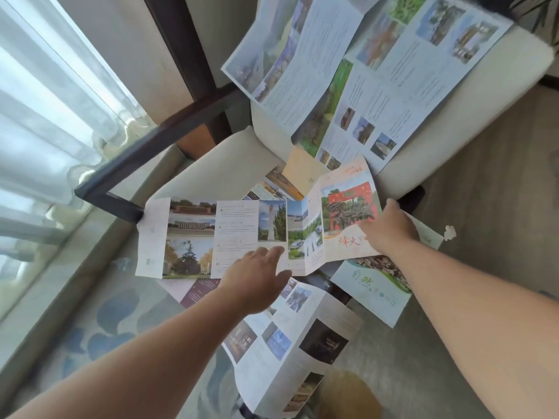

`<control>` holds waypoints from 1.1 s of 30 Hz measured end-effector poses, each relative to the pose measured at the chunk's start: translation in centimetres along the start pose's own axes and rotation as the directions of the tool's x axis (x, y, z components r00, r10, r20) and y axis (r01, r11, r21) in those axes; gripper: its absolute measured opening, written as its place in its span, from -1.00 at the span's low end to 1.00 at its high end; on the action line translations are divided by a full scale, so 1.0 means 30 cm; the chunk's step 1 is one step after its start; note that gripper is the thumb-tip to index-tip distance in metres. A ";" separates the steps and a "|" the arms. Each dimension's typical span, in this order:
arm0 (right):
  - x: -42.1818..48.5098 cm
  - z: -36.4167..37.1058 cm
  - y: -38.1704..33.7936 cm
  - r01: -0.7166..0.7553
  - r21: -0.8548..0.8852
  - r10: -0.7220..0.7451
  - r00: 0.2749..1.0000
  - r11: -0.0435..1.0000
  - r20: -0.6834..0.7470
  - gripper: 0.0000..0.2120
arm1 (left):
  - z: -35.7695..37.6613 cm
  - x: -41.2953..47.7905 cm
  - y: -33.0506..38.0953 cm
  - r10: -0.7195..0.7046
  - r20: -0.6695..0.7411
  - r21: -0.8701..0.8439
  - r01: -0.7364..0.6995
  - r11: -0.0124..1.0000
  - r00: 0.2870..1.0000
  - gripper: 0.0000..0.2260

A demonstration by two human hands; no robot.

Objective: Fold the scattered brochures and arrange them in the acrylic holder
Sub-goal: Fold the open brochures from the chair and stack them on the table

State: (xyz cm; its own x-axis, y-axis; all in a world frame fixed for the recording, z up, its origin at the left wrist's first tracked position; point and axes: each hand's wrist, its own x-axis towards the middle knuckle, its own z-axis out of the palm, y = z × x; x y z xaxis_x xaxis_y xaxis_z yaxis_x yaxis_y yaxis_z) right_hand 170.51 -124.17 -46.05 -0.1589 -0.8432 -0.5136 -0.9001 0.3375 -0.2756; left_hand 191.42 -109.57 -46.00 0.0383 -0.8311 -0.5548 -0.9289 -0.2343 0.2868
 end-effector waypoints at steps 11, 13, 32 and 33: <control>-0.087 -0.026 -0.103 0.120 0.398 -0.180 0.977 0.910 0.115 -0.83 | -0.100 0.045 0.006 -0.071 -0.041 -0.190 0.062 0.980 0.997 -0.50; -0.145 -0.058 -0.145 0.150 0.467 -0.253 0.953 0.872 0.166 -0.87 | -0.148 0.055 0.016 -0.153 -0.053 -0.368 0.123 0.922 0.987 -0.48; -0.457 -0.188 -0.438 0.010 0.809 -0.539 0.751 0.587 0.381 -0.56 | -0.613 -0.337 -0.026 -0.228 -0.157 -0.987 -0.160 0.006 0.961 -0.80; -0.472 -0.194 -0.457 0.002 0.821 -0.559 0.734 0.570 0.386 -0.69 | -0.615 -0.360 -0.033 -0.220 -0.158 -0.987 -0.159 0.013 0.963 -0.79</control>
State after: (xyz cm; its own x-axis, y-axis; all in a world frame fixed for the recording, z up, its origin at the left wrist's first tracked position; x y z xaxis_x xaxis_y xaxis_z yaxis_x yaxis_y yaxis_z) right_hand 182.73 -119.28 -30.26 0.5432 -0.6456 -0.5368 -0.1804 0.5346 -0.8256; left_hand 198.72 -109.66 -25.89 0.2992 -0.8282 -0.4739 0.3454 -0.3689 0.8629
